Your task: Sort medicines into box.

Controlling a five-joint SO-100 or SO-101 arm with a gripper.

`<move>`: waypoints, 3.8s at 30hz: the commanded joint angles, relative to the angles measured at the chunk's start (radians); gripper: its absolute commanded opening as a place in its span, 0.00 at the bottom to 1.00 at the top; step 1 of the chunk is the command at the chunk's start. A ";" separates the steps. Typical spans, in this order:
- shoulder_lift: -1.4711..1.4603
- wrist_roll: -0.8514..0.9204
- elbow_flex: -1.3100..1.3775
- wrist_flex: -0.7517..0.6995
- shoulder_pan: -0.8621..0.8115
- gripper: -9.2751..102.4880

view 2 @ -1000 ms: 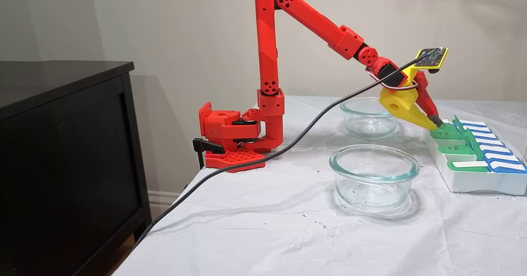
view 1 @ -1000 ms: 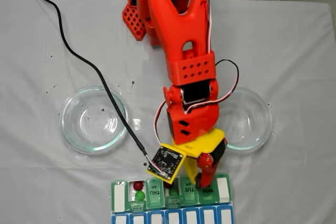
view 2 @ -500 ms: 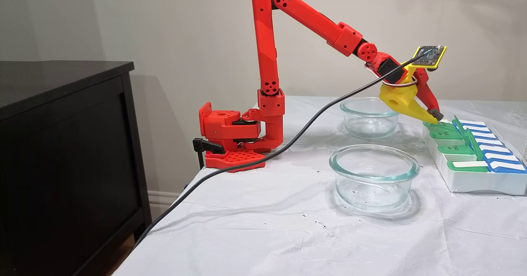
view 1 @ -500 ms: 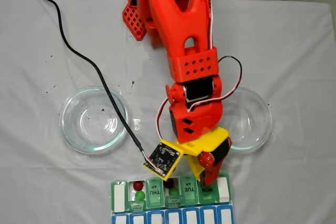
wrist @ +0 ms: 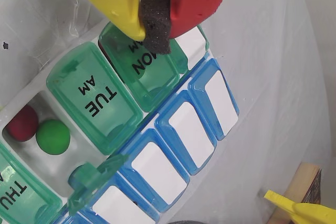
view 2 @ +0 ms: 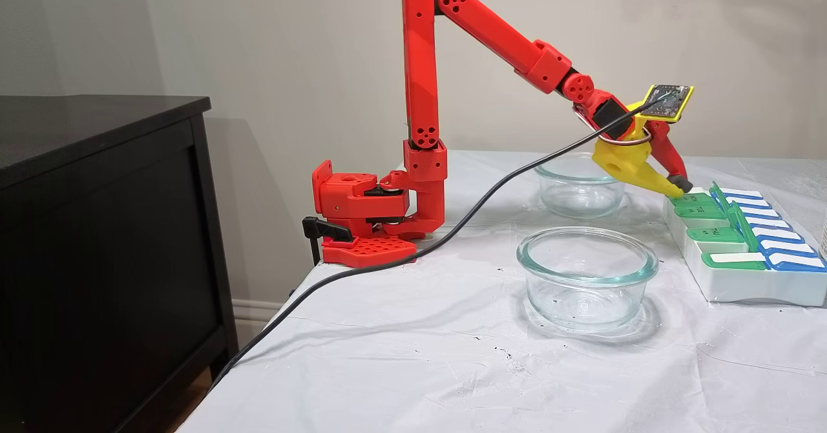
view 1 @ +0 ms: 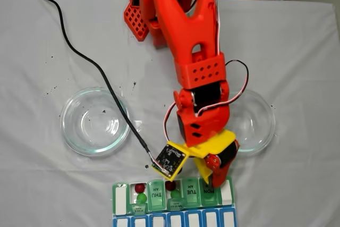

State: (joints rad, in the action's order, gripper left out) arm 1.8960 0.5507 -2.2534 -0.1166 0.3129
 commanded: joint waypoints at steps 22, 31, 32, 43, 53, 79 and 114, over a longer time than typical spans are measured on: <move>0.057 -0.021 0.176 -0.235 -0.026 0.08; 0.305 -0.008 0.043 0.084 -0.147 0.08; 0.305 -0.003 0.048 0.091 -0.158 0.08; 0.117 -0.031 0.199 0.046 -0.222 0.08; 0.069 0.009 0.331 -0.160 -0.236 0.08; -0.008 0.086 0.385 -0.379 -0.176 0.08; -0.328 0.014 0.861 -0.881 -0.247 0.08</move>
State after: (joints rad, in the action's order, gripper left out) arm 1.5739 0.5476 -1.4864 -0.9633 0.0706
